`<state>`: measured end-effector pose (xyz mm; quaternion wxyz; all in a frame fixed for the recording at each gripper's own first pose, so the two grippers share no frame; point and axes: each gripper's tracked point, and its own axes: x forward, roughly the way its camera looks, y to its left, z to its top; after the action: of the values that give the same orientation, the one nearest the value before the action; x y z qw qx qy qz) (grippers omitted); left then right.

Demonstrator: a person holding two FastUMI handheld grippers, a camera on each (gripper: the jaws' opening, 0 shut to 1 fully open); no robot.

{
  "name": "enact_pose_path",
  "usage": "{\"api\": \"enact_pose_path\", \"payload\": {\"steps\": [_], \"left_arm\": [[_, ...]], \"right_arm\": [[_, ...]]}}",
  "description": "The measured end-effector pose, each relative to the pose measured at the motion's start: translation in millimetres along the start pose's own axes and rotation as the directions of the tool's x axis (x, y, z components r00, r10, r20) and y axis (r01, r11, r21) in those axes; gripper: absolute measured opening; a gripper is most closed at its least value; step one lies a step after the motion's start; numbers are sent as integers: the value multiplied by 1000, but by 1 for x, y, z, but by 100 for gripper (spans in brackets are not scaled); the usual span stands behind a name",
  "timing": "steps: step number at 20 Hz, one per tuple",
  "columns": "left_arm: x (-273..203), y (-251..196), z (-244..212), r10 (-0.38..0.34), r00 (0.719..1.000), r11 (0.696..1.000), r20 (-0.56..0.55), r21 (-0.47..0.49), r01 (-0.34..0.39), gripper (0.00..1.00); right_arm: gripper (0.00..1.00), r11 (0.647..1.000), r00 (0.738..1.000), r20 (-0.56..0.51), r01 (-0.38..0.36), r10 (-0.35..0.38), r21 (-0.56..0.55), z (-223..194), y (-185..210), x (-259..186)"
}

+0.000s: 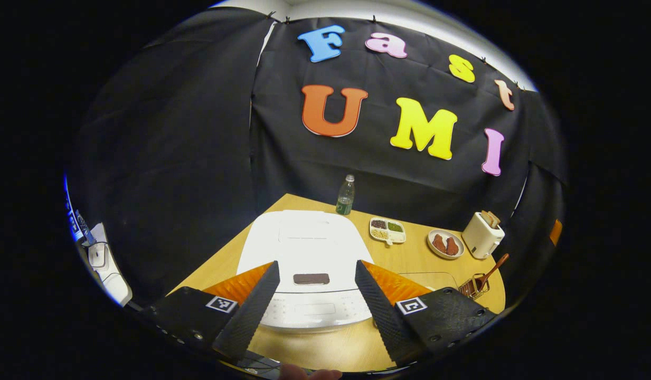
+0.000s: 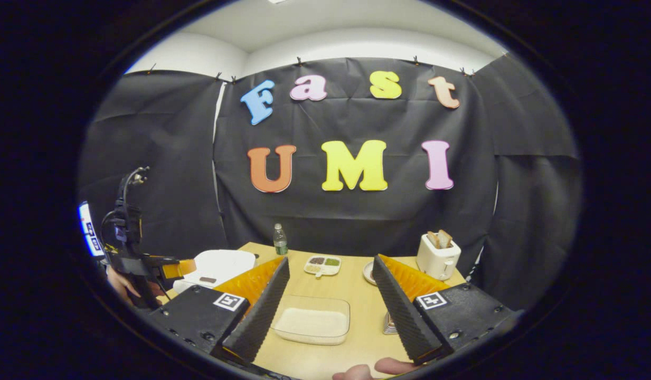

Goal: Close the left gripper, press the button to open the rice cooker; take a wooden spoon from the chopstick holder with the right hand, scoop a spoonful of rice and pour it into the rice cooker, then put the wooden spoon back into the chopstick holder.

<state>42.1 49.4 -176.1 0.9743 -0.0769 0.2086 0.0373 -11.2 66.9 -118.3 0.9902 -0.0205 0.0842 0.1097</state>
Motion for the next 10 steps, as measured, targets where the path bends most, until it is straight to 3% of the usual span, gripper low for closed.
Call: {"api": "enact_pose_path", "payload": {"steps": [5,8,10], "left_arm": [[-58,-16,24,-7,989,1000,146,22,4,94],[-95,-26,43,4,968,997,251,78,-24,94],[-117,-36,59,14,948,992,318,115,-53,93]], "right_arm": [[100,998,998,54,41,-43,44,14,3,-32],[96,998,993,104,53,-57,38,25,-10,-45],[100,995,988,120,93,-98,42,29,-30,-54]]}}
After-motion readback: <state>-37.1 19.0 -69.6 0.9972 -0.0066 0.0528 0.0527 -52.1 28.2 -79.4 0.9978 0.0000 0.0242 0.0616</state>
